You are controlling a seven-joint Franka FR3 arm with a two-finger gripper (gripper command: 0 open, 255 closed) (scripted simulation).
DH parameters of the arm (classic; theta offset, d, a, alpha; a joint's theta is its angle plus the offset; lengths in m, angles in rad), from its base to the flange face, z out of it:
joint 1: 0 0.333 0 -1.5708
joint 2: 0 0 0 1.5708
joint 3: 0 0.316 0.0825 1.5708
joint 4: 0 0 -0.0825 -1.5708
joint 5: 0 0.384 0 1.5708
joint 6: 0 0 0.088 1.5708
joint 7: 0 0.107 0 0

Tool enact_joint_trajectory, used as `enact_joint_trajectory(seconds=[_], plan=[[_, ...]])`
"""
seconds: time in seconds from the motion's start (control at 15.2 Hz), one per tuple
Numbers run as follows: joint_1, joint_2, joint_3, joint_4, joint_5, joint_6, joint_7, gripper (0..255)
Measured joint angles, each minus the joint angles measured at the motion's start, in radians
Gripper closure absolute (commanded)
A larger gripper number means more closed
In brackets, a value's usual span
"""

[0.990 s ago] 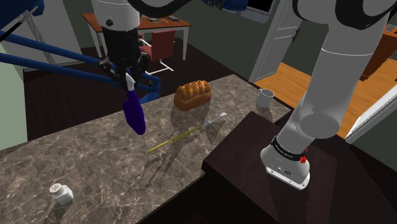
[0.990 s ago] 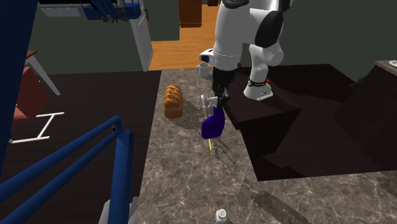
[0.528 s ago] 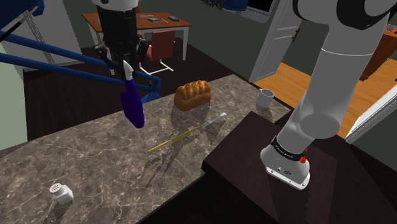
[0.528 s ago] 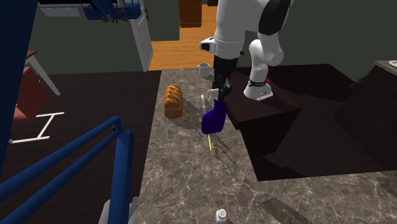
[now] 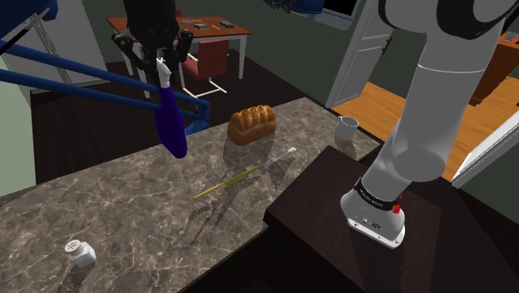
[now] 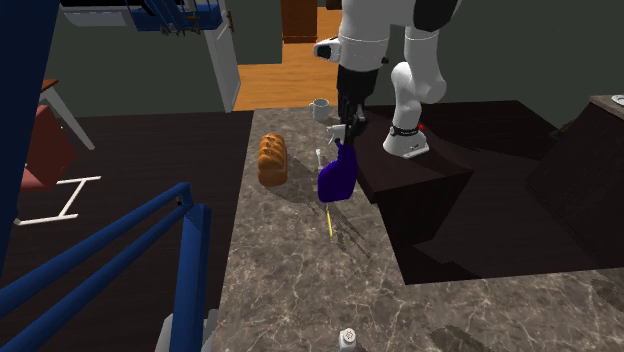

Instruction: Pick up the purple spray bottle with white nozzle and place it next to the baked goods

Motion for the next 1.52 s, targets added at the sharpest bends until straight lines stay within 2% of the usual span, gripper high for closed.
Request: enact_joint_trajectory(seconds=[0.26, 0.33, 0.53, 0.79, 0.99, 1.52], plan=[[0.015, 0.017, 0.002, 0.075, -0.011, -0.061, 0.002, 255], [0.004, 0.005, 0.0, 0.067, -0.003, -0.062, -0.009, 255], [-0.077, -0.107, -0.015, -0.054, 0.068, -0.028, -0.086, 255], [-0.159, -0.235, -0.061, -0.19, 0.149, 0.009, -0.208, 255], [-0.205, -0.326, -0.109, -0.281, 0.201, 0.026, -0.304, 255], [-0.281, -0.489, -0.247, -0.444, 0.265, 0.039, -0.532, 255]])
